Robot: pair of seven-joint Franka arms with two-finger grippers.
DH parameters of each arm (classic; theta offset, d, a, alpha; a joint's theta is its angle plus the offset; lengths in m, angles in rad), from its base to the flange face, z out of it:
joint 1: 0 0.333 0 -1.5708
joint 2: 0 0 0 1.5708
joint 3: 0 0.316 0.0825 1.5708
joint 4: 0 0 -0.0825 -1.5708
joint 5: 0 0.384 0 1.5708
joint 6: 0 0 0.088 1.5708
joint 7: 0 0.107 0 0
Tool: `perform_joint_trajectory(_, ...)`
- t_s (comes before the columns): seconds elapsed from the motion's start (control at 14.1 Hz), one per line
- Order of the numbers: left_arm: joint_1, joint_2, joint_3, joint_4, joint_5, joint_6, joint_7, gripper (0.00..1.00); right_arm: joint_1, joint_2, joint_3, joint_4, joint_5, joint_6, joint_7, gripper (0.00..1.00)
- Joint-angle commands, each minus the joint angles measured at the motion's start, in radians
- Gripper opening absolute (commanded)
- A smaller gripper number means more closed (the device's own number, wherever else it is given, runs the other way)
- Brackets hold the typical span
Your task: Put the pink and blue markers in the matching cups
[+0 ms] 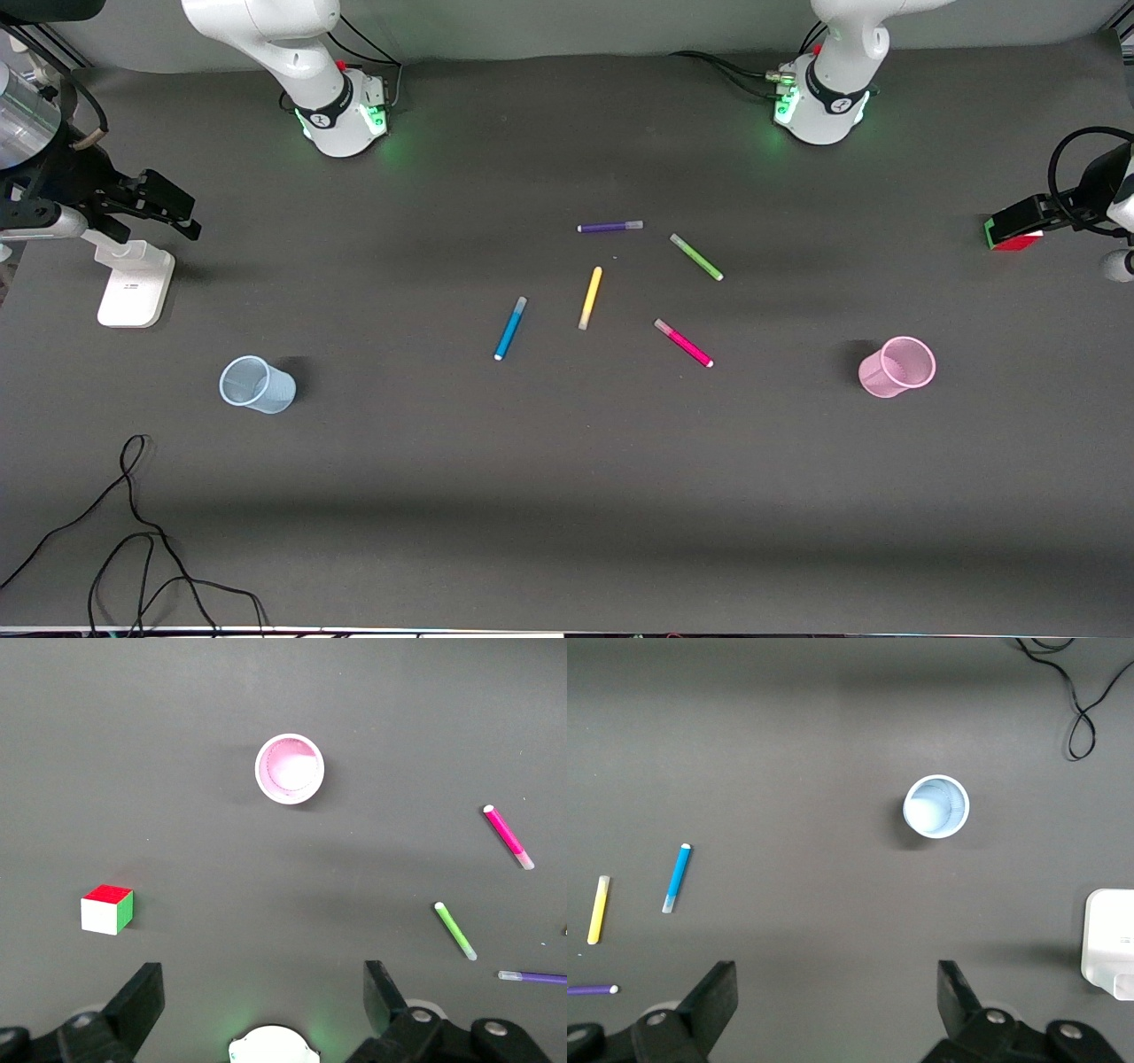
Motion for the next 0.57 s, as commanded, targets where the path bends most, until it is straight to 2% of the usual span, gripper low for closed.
perform_joint_trajectory(0.0,-0.008,0.013,0.002,0.03,-0.009,-0.026,0.01,1.0,0.0,0.047,-0.006,0.042,0.015,-0.028,-0.016,1.0)
perform_joint_trajectory(0.21,-0.008,0.013,0.0,0.03,-0.009,-0.026,0.01,1.0,0.005,0.086,0.006,0.044,0.013,-0.035,-0.002,1.0)
perform_joint_trajectory(0.35,-0.01,0.013,0.0,0.03,-0.009,-0.027,0.01,1.0,0.005,0.16,0.084,0.044,0.018,-0.033,0.135,1.0)
perform_joint_trajectory(0.49,-0.016,0.013,-0.001,0.03,-0.009,-0.027,0.001,1.0,0.005,0.248,0.197,0.044,0.029,-0.015,0.315,1.0)
